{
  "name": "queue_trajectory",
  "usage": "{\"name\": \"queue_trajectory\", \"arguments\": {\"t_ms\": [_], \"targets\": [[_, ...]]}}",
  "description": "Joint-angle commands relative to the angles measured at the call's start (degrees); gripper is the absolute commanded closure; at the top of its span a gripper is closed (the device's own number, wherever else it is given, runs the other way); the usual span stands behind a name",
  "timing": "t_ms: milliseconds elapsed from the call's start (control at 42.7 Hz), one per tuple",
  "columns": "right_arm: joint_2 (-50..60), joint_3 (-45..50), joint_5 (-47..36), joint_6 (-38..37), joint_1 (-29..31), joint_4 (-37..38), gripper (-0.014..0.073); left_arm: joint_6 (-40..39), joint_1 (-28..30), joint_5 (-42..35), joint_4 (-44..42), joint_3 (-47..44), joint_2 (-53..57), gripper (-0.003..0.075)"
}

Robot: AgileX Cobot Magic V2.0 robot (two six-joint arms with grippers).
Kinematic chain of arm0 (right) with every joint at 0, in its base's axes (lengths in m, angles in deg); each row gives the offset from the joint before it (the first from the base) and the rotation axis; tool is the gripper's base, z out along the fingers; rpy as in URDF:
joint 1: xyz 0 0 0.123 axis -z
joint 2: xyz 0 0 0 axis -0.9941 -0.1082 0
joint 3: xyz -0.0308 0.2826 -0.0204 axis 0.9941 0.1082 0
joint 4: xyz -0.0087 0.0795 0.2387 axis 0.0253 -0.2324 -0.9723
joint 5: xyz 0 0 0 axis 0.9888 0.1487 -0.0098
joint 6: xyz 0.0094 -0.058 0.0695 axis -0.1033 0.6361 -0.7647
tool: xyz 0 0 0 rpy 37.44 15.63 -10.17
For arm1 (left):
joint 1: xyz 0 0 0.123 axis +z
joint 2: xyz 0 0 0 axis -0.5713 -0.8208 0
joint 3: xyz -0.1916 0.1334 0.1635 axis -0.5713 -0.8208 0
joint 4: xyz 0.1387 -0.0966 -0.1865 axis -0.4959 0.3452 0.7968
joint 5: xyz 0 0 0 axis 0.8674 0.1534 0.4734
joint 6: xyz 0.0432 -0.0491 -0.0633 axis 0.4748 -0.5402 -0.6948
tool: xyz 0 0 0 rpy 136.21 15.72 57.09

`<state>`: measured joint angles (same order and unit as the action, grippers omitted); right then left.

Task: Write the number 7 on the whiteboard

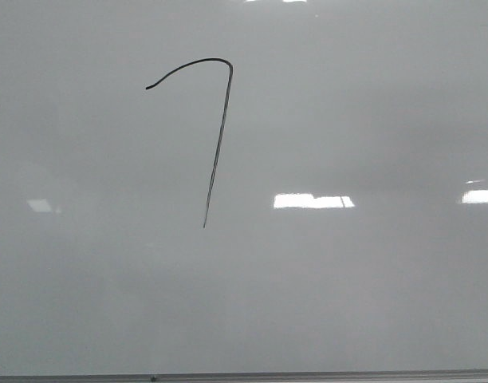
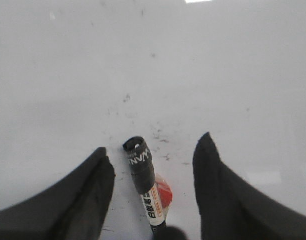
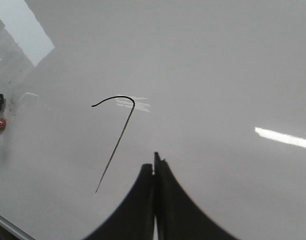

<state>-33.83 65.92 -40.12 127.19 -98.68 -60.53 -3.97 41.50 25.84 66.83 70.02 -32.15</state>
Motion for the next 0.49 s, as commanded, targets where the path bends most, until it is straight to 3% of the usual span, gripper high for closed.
{"name": "queue_trajectory", "arguments": {"t_ms": [0, 117, 375, 468], "targets": [[-0.15, -1.41, -1.53, 0.04, 0.19, -1.27, 0.0662, -0.30, -0.05, -0.56, 0.59, 0.37, 8.98, 0.0513], [-0.15, -1.41, -1.53, 0.04, 0.19, -1.27, 0.0662, -0.30, -0.08, 0.53, 0.59, -3.42, 18.54, 0.0614], [-0.15, -1.41, -1.48, 0.04, 0.19, -1.27, 0.0662, -0.30, -0.08, 2.15, 0.59, -11.86, 37.53, 0.0737], [-0.15, -1.41, -1.48, 0.04, 0.19, -1.27, 0.0662, -0.30, -0.08, 2.93, 1.17, -13.20, 41.65, 0.0741]]}}
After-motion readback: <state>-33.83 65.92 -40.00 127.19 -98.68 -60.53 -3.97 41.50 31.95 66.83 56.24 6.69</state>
